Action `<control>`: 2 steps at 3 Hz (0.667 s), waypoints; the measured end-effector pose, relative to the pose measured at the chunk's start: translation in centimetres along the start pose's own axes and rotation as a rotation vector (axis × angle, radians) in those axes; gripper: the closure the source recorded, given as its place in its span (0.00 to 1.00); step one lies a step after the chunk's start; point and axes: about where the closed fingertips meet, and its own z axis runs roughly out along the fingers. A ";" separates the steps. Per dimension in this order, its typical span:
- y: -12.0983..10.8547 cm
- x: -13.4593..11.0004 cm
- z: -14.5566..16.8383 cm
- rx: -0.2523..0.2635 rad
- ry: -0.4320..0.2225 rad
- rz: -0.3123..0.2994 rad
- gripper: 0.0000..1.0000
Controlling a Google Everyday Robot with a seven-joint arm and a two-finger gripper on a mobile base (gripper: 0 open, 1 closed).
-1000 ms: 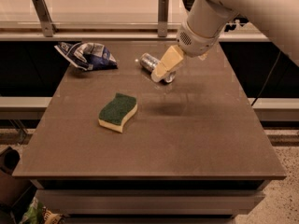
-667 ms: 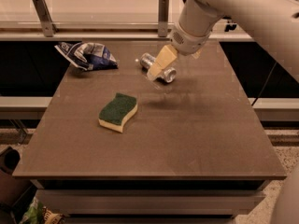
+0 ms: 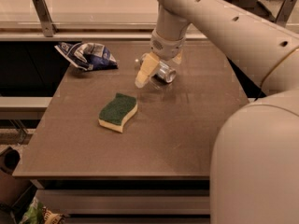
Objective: Place redbull can upright
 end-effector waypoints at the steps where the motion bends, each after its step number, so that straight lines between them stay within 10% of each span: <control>1: 0.3 -0.7 1.4 -0.008 0.049 -0.030 0.00; 2: -0.5 -1.3 1.2 0.018 0.075 -0.038 0.00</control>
Offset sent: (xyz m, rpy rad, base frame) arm 0.0212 -0.0001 0.0021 -0.1239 0.0423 0.0349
